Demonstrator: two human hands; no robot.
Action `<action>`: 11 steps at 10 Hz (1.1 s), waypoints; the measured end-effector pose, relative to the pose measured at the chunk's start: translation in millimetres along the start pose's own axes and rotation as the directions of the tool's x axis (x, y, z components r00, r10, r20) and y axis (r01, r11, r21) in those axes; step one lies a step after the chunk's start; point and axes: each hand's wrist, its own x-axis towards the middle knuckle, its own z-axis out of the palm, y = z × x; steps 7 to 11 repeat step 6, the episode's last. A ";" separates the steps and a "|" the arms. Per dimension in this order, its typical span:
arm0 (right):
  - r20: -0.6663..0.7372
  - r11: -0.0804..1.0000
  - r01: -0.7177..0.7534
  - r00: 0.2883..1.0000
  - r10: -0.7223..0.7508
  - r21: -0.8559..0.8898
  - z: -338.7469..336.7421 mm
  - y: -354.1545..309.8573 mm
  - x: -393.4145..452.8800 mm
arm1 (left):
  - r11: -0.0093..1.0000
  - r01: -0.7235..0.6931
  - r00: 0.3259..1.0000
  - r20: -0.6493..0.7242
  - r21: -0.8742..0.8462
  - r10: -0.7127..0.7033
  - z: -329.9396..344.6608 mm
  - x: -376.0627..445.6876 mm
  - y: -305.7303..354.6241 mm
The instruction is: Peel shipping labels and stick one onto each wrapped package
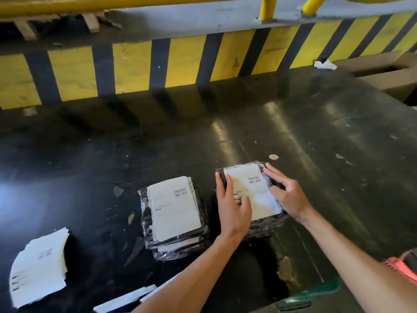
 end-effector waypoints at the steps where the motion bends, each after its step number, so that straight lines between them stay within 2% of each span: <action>1: 0.007 1.000 -0.011 1.000 0.011 0.027 2.4 9.3 -0.1 | 1.000 -0.004 1.000 0.015 -0.010 0.004 6.0 -1.4 -9.5; 3: 0.013 1.000 0.007 1.000 -0.008 0.019 3.0 18.9 0.6 | 1.000 -0.017 1.000 -0.009 0.016 0.017 7.5 -2.2 -10.8; 4: 0.014 0.997 0.003 1.000 -0.002 -0.075 3.2 14.3 2.4 | 0.998 0.023 1.000 0.019 0.063 -0.025 4.3 -0.4 -9.2; 5: -0.022 0.964 -0.045 0.999 0.041 -0.263 4.7 1.3 11.1 | 0.988 0.061 0.990 0.121 0.140 -0.078 -7.6 -1.0 4.8; 6: -0.078 0.884 -0.095 0.995 0.067 -0.458 15.0 -19.1 23.2 | 0.965 0.122 0.961 0.217 0.233 -0.173 -22.3 9.0 20.4; 11: -0.078 0.884 -0.095 0.995 0.067 -0.458 15.0 -19.1 23.2 | 0.965 0.122 0.961 0.217 0.233 -0.173 -22.3 9.0 20.4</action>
